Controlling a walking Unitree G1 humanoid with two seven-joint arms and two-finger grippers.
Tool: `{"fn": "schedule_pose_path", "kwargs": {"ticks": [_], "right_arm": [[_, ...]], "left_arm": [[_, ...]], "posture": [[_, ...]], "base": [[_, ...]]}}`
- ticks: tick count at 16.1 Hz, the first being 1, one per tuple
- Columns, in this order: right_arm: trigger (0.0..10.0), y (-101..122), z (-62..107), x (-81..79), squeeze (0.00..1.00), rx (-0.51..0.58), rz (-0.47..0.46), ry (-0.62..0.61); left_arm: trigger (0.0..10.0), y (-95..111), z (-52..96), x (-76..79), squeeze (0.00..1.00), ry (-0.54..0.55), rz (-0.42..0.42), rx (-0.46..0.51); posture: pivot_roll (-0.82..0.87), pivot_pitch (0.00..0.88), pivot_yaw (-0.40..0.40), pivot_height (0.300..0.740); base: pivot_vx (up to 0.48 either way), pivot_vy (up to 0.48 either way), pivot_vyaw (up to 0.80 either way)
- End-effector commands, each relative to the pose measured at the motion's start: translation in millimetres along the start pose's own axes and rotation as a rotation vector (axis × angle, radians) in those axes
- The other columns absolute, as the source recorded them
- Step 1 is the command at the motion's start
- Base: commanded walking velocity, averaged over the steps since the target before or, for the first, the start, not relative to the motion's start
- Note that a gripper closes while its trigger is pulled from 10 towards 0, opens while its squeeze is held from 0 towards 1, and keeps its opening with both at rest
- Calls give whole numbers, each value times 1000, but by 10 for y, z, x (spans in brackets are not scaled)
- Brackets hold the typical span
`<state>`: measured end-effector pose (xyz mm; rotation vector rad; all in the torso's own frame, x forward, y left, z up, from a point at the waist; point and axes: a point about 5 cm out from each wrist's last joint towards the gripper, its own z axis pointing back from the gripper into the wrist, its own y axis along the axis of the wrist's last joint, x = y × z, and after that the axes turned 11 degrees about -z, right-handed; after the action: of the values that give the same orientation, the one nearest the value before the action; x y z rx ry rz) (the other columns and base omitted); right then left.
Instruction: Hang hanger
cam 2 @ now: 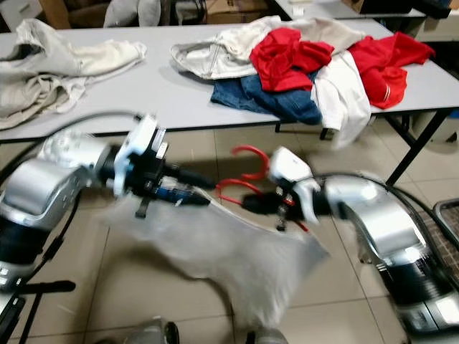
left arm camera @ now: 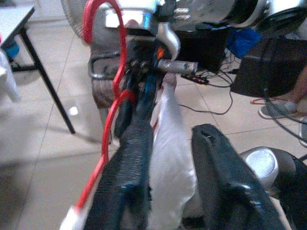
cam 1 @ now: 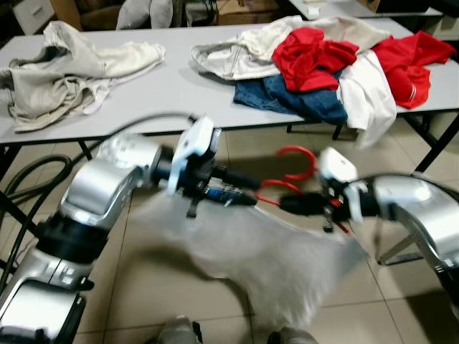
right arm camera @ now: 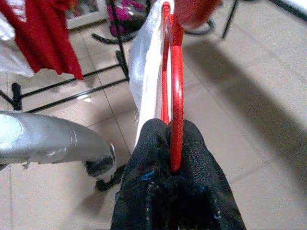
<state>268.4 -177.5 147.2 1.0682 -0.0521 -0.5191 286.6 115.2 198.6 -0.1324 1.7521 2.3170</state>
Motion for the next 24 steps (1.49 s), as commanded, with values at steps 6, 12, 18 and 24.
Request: {"fn": "schedule_pose_path", "kwargs": {"ticks": [6, 12, 18, 24], "right_arm": [[10000, -494, 124, -162, 0, 273, -316, -595], [10000, -558, 8, -305, 0, 412, -360, -838], [10000, -519, -122, -259, 0, 331, -259, -807], [10000, -650, -181, -178, 0, 266, -295, -764]], "left_arm": [[10000, -626, 331, 182, 0, 763, 234, -31], [10000, -962, 313, 451, 0, 1183, 527, 5], [10000, -961, 239, 387, 0, 1235, 405, -130], [10000, -976, 97, 465, 0, 1247, 334, -180]], "posture": [[-147, 0, 53, 740], [-114, 0, 66, 740], [-76, 0, 35, 740], [-33, 0, -13, 740]], "base": [[0, 0, 0], [0, 0, 0], [0, 0, 667], [0, 0, 800]]}}
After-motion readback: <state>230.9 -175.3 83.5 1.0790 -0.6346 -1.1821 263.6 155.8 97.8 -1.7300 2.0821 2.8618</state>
